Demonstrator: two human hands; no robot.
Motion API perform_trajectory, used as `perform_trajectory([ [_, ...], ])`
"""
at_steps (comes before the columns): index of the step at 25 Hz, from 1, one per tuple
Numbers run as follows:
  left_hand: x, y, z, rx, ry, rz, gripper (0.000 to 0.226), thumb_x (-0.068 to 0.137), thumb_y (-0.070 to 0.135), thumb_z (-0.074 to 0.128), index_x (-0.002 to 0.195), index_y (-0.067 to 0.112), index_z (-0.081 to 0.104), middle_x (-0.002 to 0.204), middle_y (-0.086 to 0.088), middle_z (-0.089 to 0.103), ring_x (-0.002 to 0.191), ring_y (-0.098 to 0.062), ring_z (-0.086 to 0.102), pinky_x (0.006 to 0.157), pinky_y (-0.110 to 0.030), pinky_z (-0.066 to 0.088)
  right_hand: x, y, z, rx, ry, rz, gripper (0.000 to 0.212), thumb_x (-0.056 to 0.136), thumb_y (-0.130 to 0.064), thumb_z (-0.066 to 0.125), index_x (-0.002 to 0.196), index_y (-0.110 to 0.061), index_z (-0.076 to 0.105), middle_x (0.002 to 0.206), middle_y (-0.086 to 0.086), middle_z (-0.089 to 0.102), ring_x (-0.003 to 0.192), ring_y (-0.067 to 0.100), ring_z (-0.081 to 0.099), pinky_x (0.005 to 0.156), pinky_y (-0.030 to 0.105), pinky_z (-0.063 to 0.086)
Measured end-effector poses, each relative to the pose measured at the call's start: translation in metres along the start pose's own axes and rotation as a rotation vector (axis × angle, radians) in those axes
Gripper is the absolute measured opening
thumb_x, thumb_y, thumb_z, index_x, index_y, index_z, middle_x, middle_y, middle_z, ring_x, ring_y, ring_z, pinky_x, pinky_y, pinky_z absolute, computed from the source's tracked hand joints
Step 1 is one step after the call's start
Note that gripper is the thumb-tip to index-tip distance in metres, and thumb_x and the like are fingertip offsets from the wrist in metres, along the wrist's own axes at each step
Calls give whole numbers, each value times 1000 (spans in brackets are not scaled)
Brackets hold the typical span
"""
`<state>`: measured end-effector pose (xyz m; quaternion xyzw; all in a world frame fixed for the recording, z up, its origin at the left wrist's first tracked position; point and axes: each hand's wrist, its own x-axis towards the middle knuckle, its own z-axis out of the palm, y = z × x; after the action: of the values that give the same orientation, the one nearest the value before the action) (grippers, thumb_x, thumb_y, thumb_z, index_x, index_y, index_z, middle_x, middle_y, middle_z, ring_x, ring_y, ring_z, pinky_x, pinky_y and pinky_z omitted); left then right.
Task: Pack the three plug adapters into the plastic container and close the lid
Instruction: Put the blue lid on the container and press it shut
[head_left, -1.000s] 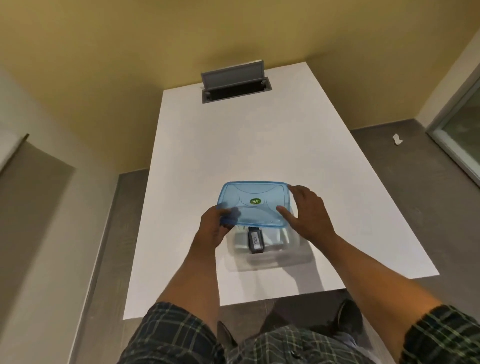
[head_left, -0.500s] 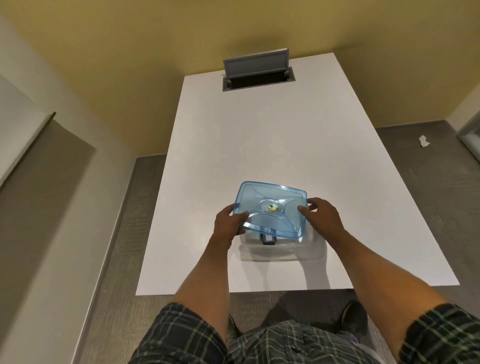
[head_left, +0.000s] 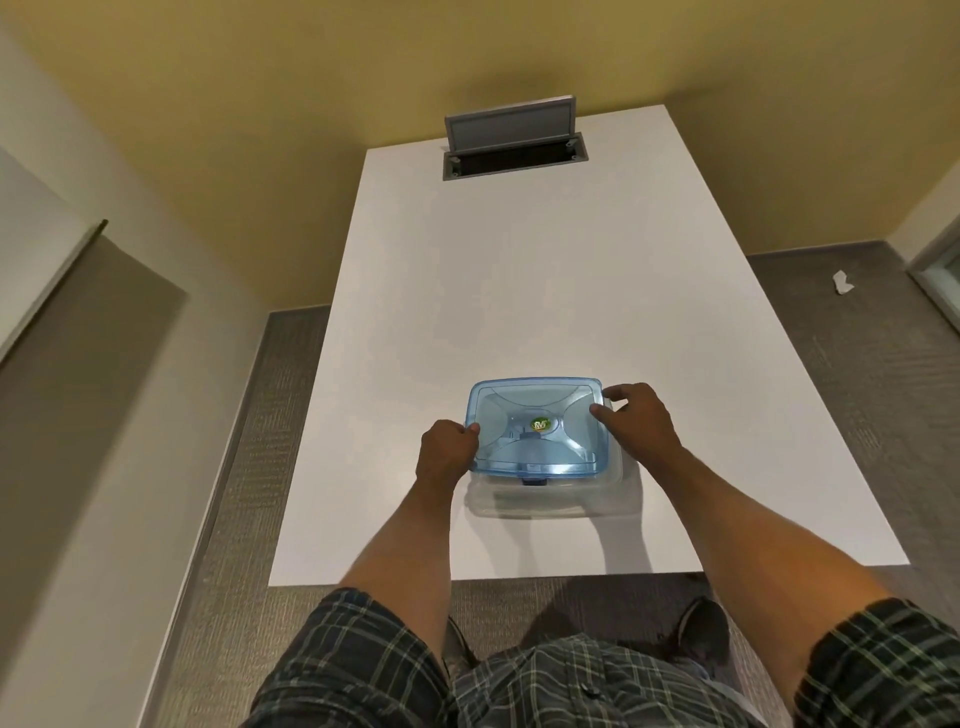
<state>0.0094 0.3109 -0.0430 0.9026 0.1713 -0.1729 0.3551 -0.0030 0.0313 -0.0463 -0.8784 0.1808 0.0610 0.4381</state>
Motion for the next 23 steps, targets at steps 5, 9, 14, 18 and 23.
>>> perform_trajectory([
  [5, 2, 0, 1, 94, -61, 1, 47, 100, 35, 51, 88, -4, 74, 88, -19, 76, 88, -34, 71, 81, -34, 54, -2, -1, -2, 56, -60, -8, 57, 82, -37, 77, 130, -13, 61, 134, 3, 52, 115, 25, 60, 100, 39, 47],
  [9, 2, -3, 0, 137, -134, 59, 46, 103, 35, 49, 93, -3, 73, 85, -15, 73, 87, -31, 68, 73, -28, 44, -3, -1, -4, 101, -94, -4, 66, 80, -38, 79, 137, -14, 55, 139, 4, 51, 116, 26, 59, 102, 43, 48],
  [14, 3, -3, -4, 169, -175, 88, 45, 104, 37, 49, 100, -2, 72, 92, -19, 75, 81, -30, 70, 71, -29, 48, -12, -7, -7, 185, -83, -8, 65, 82, -33, 80, 138, -13, 54, 137, 3, 56, 103, 20, 62, 83, 29, 46],
  [18, 1, 1, -5, 196, -191, 88, 41, 105, 34, 48, 101, 1, 70, 70, -10, 68, 56, -16, 61, 52, -24, 41, -19, -10, -9, 153, -95, -73, 66, 83, -26, 79, 142, -17, 51, 136, 3, 59, 105, 17, 57, 80, 25, 40],
  [23, -2, 0, -5, 169, -177, 103, 40, 106, 34, 46, 95, 3, 69, 63, -3, 62, 50, -11, 60, 51, -21, 39, -17, -9, -12, 330, -113, -38, 74, 81, -27, 81, 145, -17, 45, 139, 3, 56, 115, 21, 57, 88, 30, 46],
])
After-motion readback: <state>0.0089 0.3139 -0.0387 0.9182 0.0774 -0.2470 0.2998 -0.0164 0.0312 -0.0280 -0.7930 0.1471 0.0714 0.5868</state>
